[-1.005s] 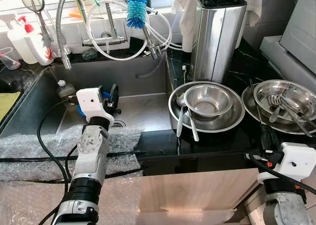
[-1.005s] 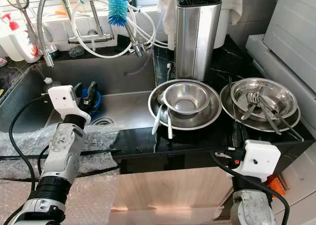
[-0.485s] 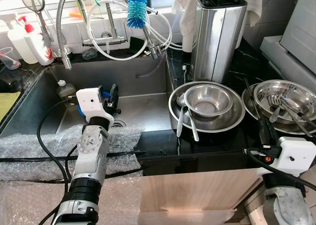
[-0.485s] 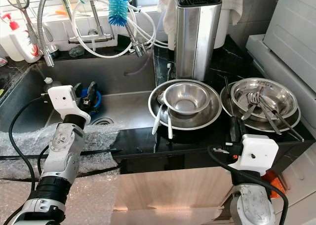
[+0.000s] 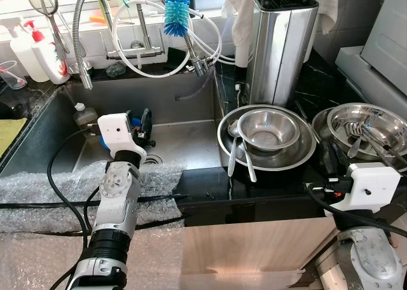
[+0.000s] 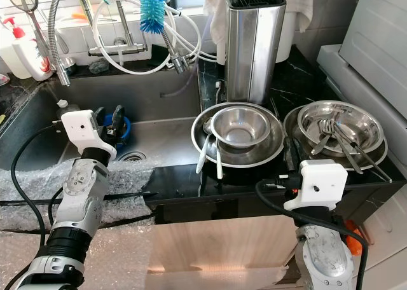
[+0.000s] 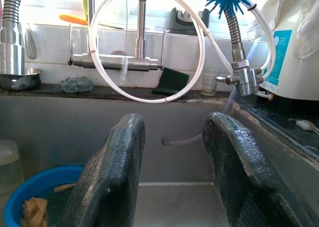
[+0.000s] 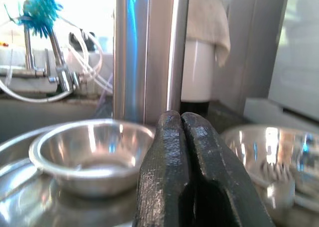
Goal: Kitchen organization
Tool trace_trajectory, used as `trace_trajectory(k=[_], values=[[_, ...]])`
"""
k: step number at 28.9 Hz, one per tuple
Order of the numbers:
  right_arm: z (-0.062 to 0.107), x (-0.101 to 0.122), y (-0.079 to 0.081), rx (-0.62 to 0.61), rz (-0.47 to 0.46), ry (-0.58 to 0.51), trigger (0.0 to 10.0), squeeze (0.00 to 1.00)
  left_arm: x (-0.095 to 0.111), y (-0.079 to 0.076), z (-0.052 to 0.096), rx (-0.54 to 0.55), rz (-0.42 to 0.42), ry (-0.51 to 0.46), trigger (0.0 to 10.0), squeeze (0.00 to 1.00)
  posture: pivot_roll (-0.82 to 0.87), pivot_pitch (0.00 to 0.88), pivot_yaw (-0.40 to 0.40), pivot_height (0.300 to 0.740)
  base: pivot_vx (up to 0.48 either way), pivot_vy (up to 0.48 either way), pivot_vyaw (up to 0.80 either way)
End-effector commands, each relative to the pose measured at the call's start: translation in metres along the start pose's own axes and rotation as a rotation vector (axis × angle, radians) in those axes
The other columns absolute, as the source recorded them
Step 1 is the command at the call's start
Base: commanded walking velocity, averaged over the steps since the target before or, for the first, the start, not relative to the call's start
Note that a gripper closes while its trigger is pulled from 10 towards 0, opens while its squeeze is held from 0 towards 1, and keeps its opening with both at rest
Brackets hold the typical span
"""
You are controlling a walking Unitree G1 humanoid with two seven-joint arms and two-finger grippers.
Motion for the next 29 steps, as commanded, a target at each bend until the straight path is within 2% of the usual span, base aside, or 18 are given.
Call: trace_trajectory(k=[1,9,12,13,16,17,24,29], values=[[-0.002,0.013,0.005,0.017,0.015,-0.042,10.0,0.00,0.001,0.002,0.000,0.002,-0.019,-0.005,10.0,0.00,-0.09,0.050,0.089,0.740,0.000,0.000,0.00],[-0.008,0.023,0.013,0.047,0.030,-0.072,10.0,0.00,0.001,0.002,0.001,0.006,-0.018,-0.007,10.0,0.00,-0.09,0.050,0.086,0.740,0.000,0.000,0.00],[-0.012,0.031,0.024,0.101,0.022,-0.086,10.0,0.00,0.001,0.003,0.001,0.007,-0.019,-0.007,10.0,0.00,-0.09,0.051,0.087,0.740,0.000,0.000,0.00],[-0.016,0.041,0.033,0.131,0.007,-0.112,10.0,0.00,0.001,0.003,0.001,0.007,-0.019,-0.007,10.0,0.00,-0.09,0.050,0.087,0.740,0.000,0.000,0.00],[-0.018,0.048,0.040,0.159,-0.002,-0.129,10.0,0.00,0.001,0.002,0.001,0.007,-0.018,-0.007,10.0,0.00,-0.09,0.050,0.086,0.740,0.000,0.000,0.00],[-0.020,0.053,0.048,0.192,-0.017,-0.143,10.0,0.00,0.001,0.002,0.000,0.006,-0.017,-0.008,10.0,0.00,-0.09,0.050,0.086,0.740,0.000,0.000,0.00],[-0.023,0.065,0.060,0.246,-0.044,-0.167,10.0,0.00,0.001,0.001,0.001,0.008,-0.016,-0.008,10.0,0.00,-0.09,0.050,0.082,0.740,0.000,0.000,0.00],[-0.026,0.069,0.063,0.247,-0.095,-0.167,10.0,0.00,0.001,0.002,0.001,0.012,-0.017,-0.007,10.0,0.00,-0.09,0.050,0.078,0.740,0.000,0.000,0.00]])
Point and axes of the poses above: a point about 5 cm out from each wrist's last joint towards the gripper, its own z axis pointing back from the gripper into the wrist, its own x axis along the axis of the wrist's last joint, y = z × x, the point moved 4 cm from there along -z, pointing out of the wrist towards the gripper, and after that the axes turned 11 degrees about -z, right-handed, at the moved point
